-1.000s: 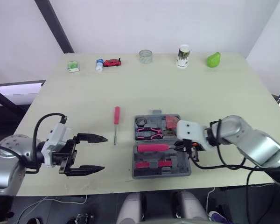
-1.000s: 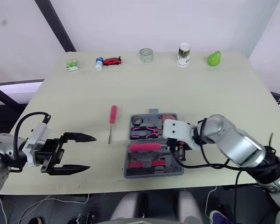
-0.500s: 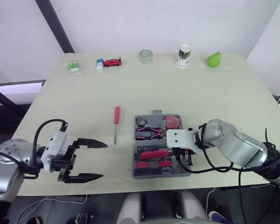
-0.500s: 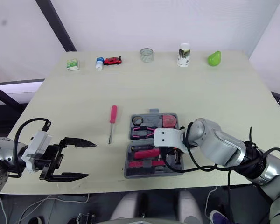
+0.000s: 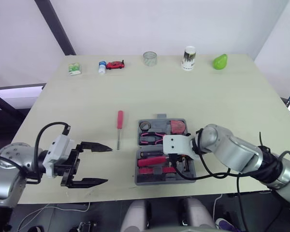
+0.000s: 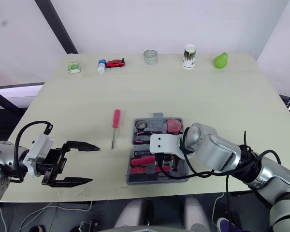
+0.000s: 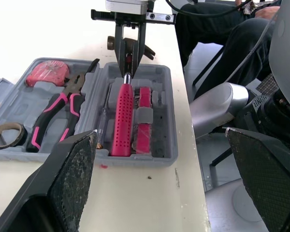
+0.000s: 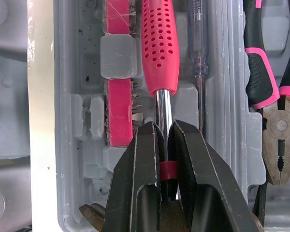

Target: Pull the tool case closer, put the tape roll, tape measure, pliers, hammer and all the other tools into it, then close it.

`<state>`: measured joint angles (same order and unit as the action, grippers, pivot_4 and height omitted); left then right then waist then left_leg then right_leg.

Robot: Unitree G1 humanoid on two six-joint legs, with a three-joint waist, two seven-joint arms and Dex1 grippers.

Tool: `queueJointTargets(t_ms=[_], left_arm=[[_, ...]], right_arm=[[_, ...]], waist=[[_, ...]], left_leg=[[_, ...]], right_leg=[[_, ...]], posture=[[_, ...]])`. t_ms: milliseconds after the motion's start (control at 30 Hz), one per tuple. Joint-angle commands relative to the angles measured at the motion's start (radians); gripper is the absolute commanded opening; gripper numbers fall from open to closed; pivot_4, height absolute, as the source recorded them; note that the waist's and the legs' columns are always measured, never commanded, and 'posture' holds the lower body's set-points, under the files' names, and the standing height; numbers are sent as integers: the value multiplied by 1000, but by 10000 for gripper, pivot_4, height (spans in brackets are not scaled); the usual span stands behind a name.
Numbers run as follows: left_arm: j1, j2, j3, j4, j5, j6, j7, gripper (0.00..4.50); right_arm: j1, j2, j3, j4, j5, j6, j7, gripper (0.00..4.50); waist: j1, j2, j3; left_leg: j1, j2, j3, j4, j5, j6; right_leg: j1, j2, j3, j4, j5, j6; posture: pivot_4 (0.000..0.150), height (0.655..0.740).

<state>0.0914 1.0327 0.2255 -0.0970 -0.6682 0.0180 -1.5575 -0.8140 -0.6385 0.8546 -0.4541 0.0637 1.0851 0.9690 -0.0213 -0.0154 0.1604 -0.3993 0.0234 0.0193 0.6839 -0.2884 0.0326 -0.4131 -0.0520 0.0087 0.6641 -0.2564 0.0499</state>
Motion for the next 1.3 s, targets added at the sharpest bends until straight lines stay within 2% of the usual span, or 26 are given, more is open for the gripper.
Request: queueJointTargets(t_ms=[33, 100, 167, 233, 300, 500, 667, 767, 800, 833, 900, 1100, 1300], left_arm=[[-7, 1, 27, -26, -13, 4, -49, 45000], [-8, -1, 27, -28, -14, 7, -48, 45000], [-13, -4, 22, -28, -14, 11, -44, 45000], [-19, -9, 18, -26, -13, 16, -42, 45000], [-23, -12, 17, -22, -11, 18, -43, 45000], [-35, -20, 15, -18, -8, 21, -44, 45000], [-36, -23, 16, -21, -7, 24, -42, 45000], [-35, -24, 17, -24, -7, 26, -38, 45000], [-35, -25, 17, -26, -7, 28, -37, 45000], [-36, -26, 17, -26, -7, 29, -36, 45000], [-37, -26, 20, -23, -6, 29, -38, 45000], [-38, -25, 22, -28, -7, 33, -36, 45000], [-37, -26, 25, -34, -8, 38, -35, 45000]], right_arm=[[-13, 13, -1, -16, -7, -12, -7, 587], [-9, 10, -2, -14, -8, -18, -5, 587], [-7, 8, -4, -15, -6, -18, -3, 10148], [-4, 10, -10, -12, -6, -16, -7, 15592], [-4, 12, -14, -10, -8, -13, -13, 25471], [5, 9, -38, -15, 7, -22, -15, 25471], [75, 61, -153, 15, 67, -119, -28, 25471], [181, 106, -248, 87, 129, -311, -19, 19011], [210, 117, -271, 121, 126, -356, -28, 13271], [231, 119, -283, 156, 108, -406, -43, 10632], [274, 125, -306, 206, 103, -506, -36, 1496], [330, 156, -319, 296, 78, -633, -26, 573], [348, 163, -306, 341, 37, -673, -9, 573]], waist=[[0, 0, 0], [0, 0, 0], [0, 0, 0], [2, 0, 0], [2, 0, 0], [4, 0, 0], [5, 0, 0], [5, -1, 0], [5, -1, 0], [7, -1, 0], [8, -1, 0], [4, -1, 0], [7, -1, 0]], left_leg=[[0, 0, 0, 0, 0, 0], [0, 0, 0, 0, 0, 0], [0, 0, 0, 0, 0, 0], [0, 0, 0, 0, 0, 0], [0, 0, 0, 0, 0, 0], [0, 0, 0, 0, 0, 0], [0, 0, 0, 0, 0, 0], [0, 0, 0, 0, 0, 0], [0, 0, 0, 0, 0, 0], [0, 0, 0, 0, 0, 0], [0, -1, 1, 0, 0, 0], [0, 0, 1, 0, 0, 0], [0, 0, 1, 0, 0, 0]], right_leg=[[0, 0, 0, 0, 0, 0], [0, 0, 0, 0, 0, 0], [0, 0, 0, 0, 0, 0], [0, 0, 0, 0, 0, 0], [0, 0, 0, 0, 0, 0], [0, 0, 0, 0, 0, 0], [0, 0, 0, 0, 0, 0], [0, 0, 0, 0, 0, 0], [0, 0, 0, 0, 0, 0], [0, 0, 0, -1, 0, 0], [1, -1, 0, 0, 0, 0], [1, 1, 1, 0, 0, 0], [1, 1, 1, 0, 0, 0]], posture=[[1500, 7400], [1500, 7400], [1500, 7400], [1500, 7400], [1500, 7400], [1500, 7400], [1500, 7400], [1500, 7400], [1500, 7400], [1500, 7400], [1500, 7400], [1500, 7400], [1500, 7400]])
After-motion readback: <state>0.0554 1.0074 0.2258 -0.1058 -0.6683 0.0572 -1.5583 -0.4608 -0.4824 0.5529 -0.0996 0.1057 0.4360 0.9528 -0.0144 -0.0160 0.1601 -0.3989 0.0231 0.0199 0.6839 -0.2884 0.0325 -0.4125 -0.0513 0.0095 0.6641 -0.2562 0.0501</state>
